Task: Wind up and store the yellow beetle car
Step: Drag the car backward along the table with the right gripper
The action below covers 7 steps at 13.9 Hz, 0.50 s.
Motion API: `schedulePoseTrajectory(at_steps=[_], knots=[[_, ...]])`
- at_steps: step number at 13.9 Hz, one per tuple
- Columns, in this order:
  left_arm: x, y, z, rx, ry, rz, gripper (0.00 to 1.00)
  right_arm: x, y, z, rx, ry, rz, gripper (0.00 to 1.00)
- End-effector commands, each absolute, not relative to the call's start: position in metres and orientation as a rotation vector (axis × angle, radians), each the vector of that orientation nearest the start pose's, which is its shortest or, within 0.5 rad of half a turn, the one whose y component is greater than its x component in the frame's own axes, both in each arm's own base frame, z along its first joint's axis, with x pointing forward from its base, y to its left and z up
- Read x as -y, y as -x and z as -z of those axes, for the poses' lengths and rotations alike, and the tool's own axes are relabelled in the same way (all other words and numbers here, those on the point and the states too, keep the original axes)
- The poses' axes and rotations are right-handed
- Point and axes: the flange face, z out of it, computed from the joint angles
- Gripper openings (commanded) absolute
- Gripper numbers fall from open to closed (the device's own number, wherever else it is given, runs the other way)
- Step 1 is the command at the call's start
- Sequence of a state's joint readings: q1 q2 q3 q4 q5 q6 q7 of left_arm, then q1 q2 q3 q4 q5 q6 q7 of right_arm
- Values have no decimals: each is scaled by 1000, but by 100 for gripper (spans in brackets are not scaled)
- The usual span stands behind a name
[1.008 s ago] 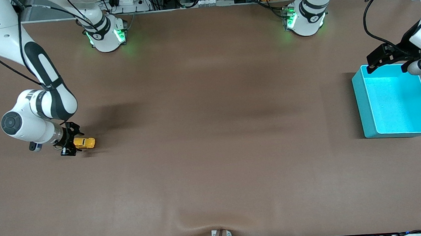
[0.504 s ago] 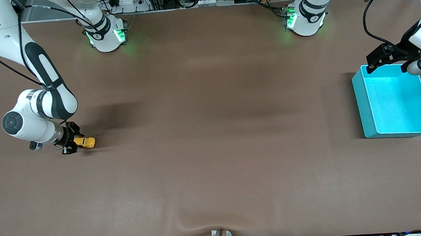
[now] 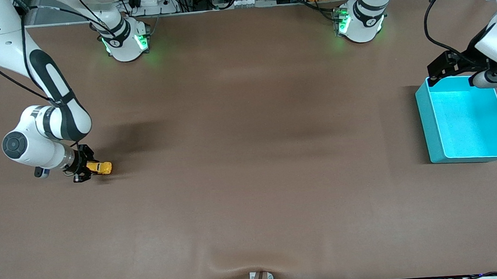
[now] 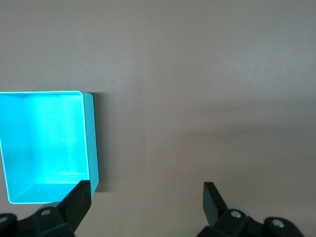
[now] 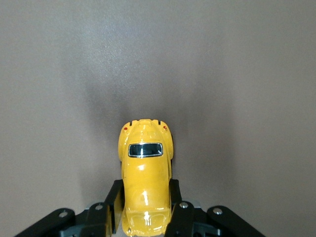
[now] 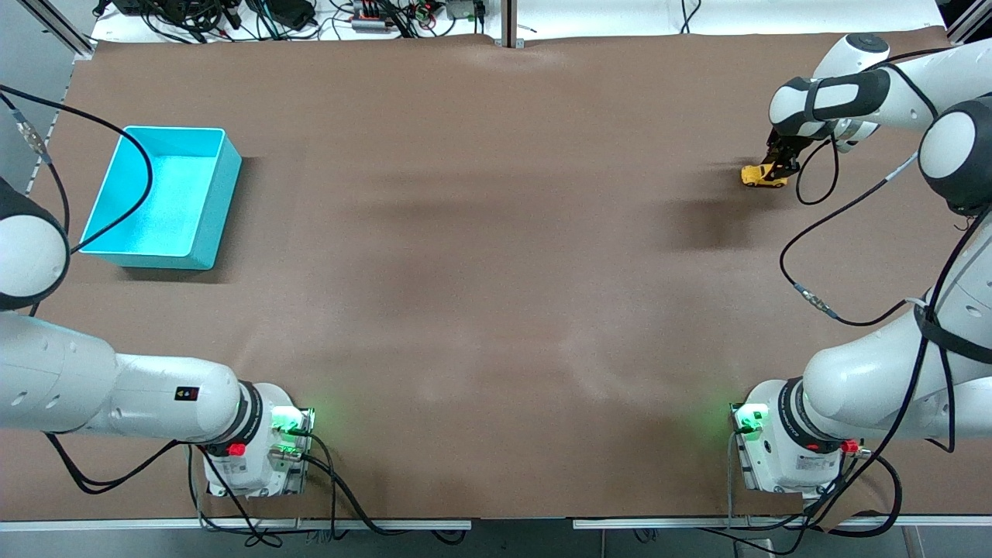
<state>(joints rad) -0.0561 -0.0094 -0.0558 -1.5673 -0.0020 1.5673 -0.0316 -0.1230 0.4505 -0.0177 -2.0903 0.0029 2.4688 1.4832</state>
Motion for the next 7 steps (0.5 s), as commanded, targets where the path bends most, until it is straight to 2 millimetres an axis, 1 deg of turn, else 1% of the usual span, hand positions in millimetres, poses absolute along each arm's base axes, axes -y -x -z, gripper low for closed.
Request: schedulePoseTrajectory(at_steps=[1, 3, 6, 7], knots=[[63, -546, -639, -144, 3124, 42, 100, 87, -568, -180, -2321, 2202, -55, 33], [63, -546, -639, -143, 3124, 45, 100, 95, -568, -176, -2335, 2189, -41, 31], [63, -546, -639, -141, 3124, 42, 100, 100, -568, -170, -2340, 2176, -23, 28], [63, -546, -639, -141, 3124, 45, 100, 107, -567, -169, -2351, 2163, -9, 28]])
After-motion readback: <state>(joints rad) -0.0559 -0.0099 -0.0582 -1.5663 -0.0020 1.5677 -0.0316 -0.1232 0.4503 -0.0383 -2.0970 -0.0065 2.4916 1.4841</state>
